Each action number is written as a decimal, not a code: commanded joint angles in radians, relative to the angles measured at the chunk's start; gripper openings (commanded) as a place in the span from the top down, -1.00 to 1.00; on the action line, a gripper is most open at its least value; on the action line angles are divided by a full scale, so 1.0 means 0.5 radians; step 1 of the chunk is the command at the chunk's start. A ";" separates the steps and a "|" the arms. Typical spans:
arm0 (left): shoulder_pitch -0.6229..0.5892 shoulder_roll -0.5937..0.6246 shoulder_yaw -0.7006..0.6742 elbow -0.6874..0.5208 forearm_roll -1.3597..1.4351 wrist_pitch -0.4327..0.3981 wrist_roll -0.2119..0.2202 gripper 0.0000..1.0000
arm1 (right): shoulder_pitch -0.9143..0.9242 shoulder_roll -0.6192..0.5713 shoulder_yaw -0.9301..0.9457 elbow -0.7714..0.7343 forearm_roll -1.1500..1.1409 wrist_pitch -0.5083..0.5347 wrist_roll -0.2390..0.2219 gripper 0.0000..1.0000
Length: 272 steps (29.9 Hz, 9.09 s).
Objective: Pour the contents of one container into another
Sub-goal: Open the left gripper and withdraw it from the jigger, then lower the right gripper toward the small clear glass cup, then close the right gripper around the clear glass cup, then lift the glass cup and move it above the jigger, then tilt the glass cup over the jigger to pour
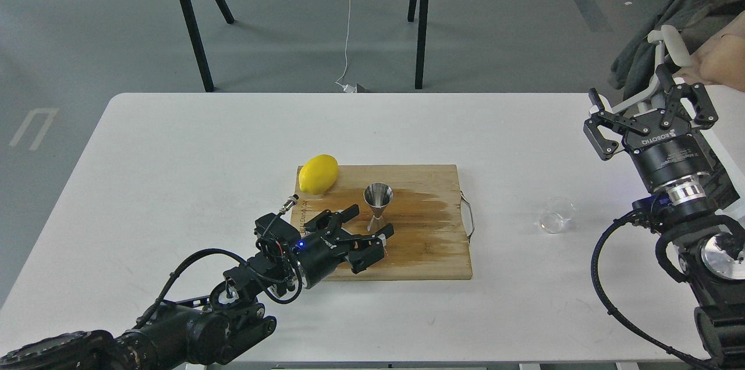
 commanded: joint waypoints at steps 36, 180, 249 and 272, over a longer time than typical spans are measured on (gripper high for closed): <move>0.027 1.509 -0.828 -0.539 -3.292 -1.955 0.000 -0.99 | -0.165 0.040 -0.050 0.313 0.141 -0.448 -0.031 -0.96; 0.030 1.291 -0.810 -0.265 -3.360 -1.955 0.000 -0.99 | -0.132 0.236 -0.163 -0.042 0.166 -1.561 -0.129 0.03; 0.018 1.239 -0.810 -0.244 -3.363 -1.955 0.000 -0.99 | 0.540 0.301 -1.341 0.544 -1.647 -1.069 -0.120 0.32; 0.021 1.239 -0.816 -0.241 -3.366 -1.955 0.000 -0.99 | 0.611 0.282 -1.495 0.510 -1.902 -1.069 -0.117 0.32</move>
